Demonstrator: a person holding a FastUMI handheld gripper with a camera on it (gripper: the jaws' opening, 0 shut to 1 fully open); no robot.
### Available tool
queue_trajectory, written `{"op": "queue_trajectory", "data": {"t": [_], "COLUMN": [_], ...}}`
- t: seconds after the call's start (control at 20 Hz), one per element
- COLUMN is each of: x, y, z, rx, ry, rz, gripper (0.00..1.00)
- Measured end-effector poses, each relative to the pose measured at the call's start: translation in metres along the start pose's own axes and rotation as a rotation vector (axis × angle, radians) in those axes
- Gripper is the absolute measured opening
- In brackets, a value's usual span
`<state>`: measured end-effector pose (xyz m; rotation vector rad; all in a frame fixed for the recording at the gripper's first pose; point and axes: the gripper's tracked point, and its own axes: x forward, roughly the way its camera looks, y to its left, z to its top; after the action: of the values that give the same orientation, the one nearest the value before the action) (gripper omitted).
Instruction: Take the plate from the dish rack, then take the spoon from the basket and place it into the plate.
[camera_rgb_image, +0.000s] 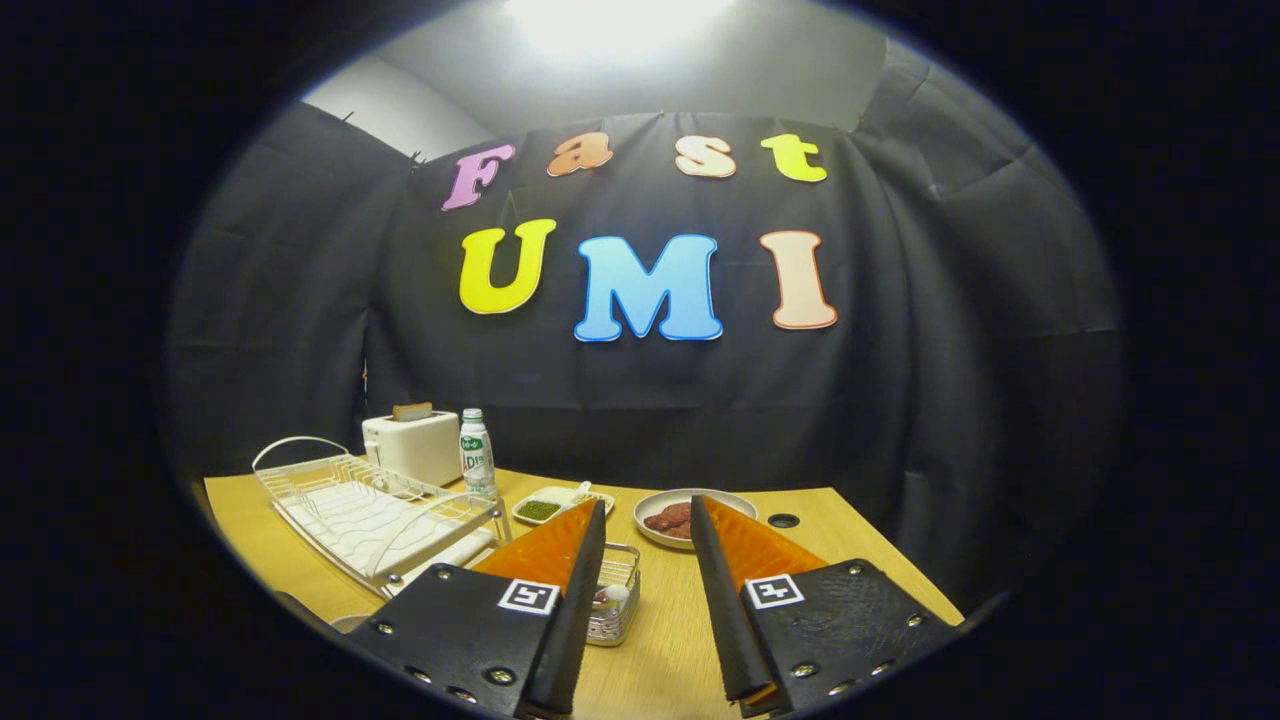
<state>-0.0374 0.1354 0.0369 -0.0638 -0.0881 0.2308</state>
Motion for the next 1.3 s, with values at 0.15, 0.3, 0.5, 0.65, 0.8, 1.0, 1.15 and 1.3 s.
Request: {"op": "queue_trajectory", "data": {"t": [0.15, 0.3, 0.5, 0.65, 0.8, 1.0, 1.15, 1.3], "x": [0.015, 0.03, 0.054, 0.068, 0.072, 0.072, 0.068, 0.061], "y": [0.004, 0.003, 0.006, 0.008, 0.016, 0.028, 0.032, 0.031], "z": [-0.01, -0.023, -0.041, -0.046, -0.045, -0.043, -0.028, -0.01], "rx": [-0.011, 0.014, 0.014, -0.013, -0.011, 0.018, 0.018, 0.005], "ry": [-0.012, -0.023, -0.004, -0.006, 0.015, 0.056, 0.071, 0.081], "rz": [-0.004, -0.025, -0.046, -0.046, -0.019, 0.005, 0.0, -0.017], "gripper": [0.53, 0.53, 0.48, 0.38, 0.21, 0.15, 0.15, 0.15]}}
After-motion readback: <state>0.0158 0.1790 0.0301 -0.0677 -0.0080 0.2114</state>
